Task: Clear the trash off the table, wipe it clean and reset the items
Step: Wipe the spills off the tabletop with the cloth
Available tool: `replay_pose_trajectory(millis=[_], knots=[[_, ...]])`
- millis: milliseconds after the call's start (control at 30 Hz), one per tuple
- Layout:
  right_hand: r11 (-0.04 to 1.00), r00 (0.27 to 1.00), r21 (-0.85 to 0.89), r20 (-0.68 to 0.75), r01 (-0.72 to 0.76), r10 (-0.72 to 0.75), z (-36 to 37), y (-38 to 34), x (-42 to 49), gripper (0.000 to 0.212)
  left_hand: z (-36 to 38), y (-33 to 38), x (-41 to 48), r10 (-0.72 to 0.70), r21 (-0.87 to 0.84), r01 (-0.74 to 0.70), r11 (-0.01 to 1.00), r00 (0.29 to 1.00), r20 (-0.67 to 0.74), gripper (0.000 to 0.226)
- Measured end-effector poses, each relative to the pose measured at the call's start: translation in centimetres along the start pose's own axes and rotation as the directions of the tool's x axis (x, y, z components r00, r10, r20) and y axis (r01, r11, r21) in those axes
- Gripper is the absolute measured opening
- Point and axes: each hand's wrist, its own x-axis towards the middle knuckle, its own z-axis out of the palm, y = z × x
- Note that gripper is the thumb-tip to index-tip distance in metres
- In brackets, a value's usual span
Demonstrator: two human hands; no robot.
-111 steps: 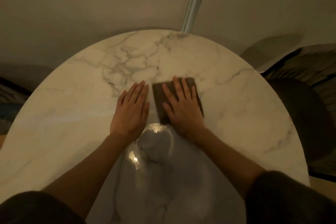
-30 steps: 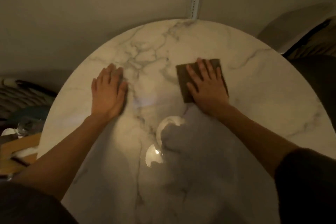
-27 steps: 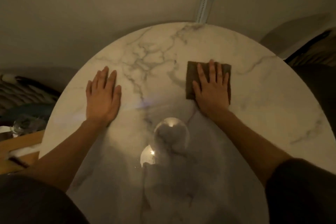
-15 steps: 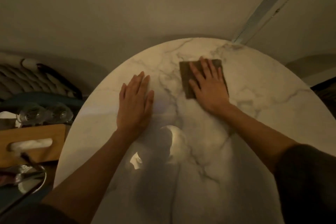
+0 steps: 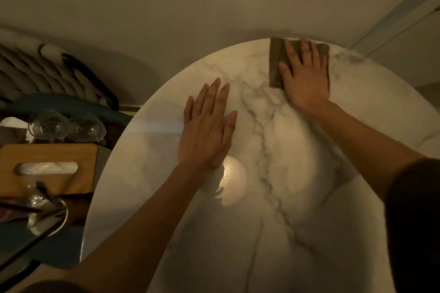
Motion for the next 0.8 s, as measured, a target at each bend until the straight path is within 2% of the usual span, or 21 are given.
replay_pose_trajectory(millis=[33, 67, 100, 133, 200, 233, 267, 333, 400, 467, 500, 533, 567, 633, 667, 700, 733, 800], knots=[[0.998, 0.998, 0.005, 0.006, -0.066, 0.066, 0.1, -1.7, -0.1, 0.059, 0.0, -0.2, -0.2, -0.004, -0.004, 0.004, 1.000, 1.000, 0.000, 0.058], [0.998, 0.998, 0.002, 0.001, -0.069, 0.069, 0.0, -3.7, -1.0, 0.061, -0.1, -0.2, -0.2, -0.006, -0.016, 0.006, 1.000, 1.000, -0.005, 0.057], [1.000, 1.000, 0.009, -0.008, 0.003, -0.003, 0.1, -5.7, -2.8, 0.063, -0.3, -0.2, -0.2, -0.006, -0.036, 0.006, 0.999, 1.000, -0.014, 0.057], [0.990, 0.990, 0.016, -0.014, 0.140, -0.140, 0.2, -7.4, -5.1, 0.064, -0.5, -0.1, 0.0, -0.005, -0.057, 0.003, 0.998, 1.000, -0.027, 0.057], [0.898, 0.896, 0.043, 0.056, 0.438, -0.440, 0.1, -9.0, -9.6, 0.062, -0.4, 0.0, 0.4, 0.010, -0.074, -0.013, 0.997, 0.999, -0.045, 0.057], [0.851, 0.849, 0.043, 0.067, 0.523, -0.525, -0.2, -8.5, -9.9, 0.060, -0.4, 0.0, 0.6, 0.018, -0.067, -0.021, 0.998, 0.999, -0.050, 0.057], [0.833, 0.831, 0.027, 0.061, 0.552, -0.553, -0.6, -7.4, -8.8, 0.059, -0.4, 0.0, 0.6, 0.020, -0.061, -0.024, 0.998, 0.998, -0.054, 0.057], [0.890, 0.891, -0.041, -0.002, 0.453, -0.454, -0.3, -5.3, -4.4, 0.059, 0.1, 0.0, 0.5, 0.012, -0.062, -0.015, 0.998, 0.999, -0.048, 0.057], [0.977, 0.977, 0.000, -0.002, 0.211, -0.211, 0.0, -4.4, -0.2, 0.059, 0.3, 0.0, 0.3, 0.000, -0.066, -0.003, 0.998, 0.999, -0.038, 0.058], [0.998, 0.999, 0.056, 0.006, 0.040, -0.041, 0.4, -6.7, 0.5, 0.060, 0.2, -0.2, 0.2, -0.010, -0.077, 0.007, 0.997, 0.999, -0.041, 0.058], [0.998, 0.999, 0.044, -0.005, 0.034, -0.034, 0.3, -8.5, -0.6, 0.061, 0.0, -0.2, 0.3, -0.014, -0.097, 0.009, 0.995, 0.999, -0.047, 0.058], [0.995, 0.996, 0.025, -0.004, 0.095, -0.094, 0.4, -10.0, -2.5, 0.063, -0.3, -0.1, 0.4, -0.012, -0.118, 0.005, 0.993, 0.998, -0.057, 0.057], [0.975, 0.975, -0.010, 0.012, 0.220, -0.220, 0.3, -11.0, -4.8, 0.066, -0.6, 0.1, 0.5, -0.004, -0.134, -0.005, 0.991, 0.997, -0.073, 0.057], [0.879, 0.877, -0.013, 0.081, 0.476, -0.474, 0.0, -10.6, -9.1, 0.067, -0.8, 0.4, 0.6, 0.011, -0.156, -0.026, 0.987, 0.995, -0.096, 0.057], [0.838, 0.835, 0.021, 0.079, 0.545, -0.544, -0.2, -9.3, -9.2, 0.065, -0.7, 0.5, 0.6, 0.014, -0.157, -0.029, 0.987, 0.995, -0.099, 0.057], [0.827, 0.826, 0.026, 0.056, 0.561, -0.561, -0.2, -8.0, -8.0, 0.062, -0.6, 0.4, 0.7, 0.012, -0.151, -0.027, 0.988, 0.995, -0.098, 0.057], [0.849, 0.849, -0.006, 0.018, 0.528, -0.528, 0.0, -6.8, -6.0, 0.060, -0.4, 0.3, 0.7, 0.005, -0.142, -0.018, 0.990, 0.996, -0.094, 0.057], [0.940, 0.940, -0.035, -0.031, 0.338, -0.339, 0.3, -4.8, -0.8, 0.061, 0.0, 0.0, 0.5, -0.005, -0.117, -0.004, 0.993, 0.997, -0.072, 0.057]])
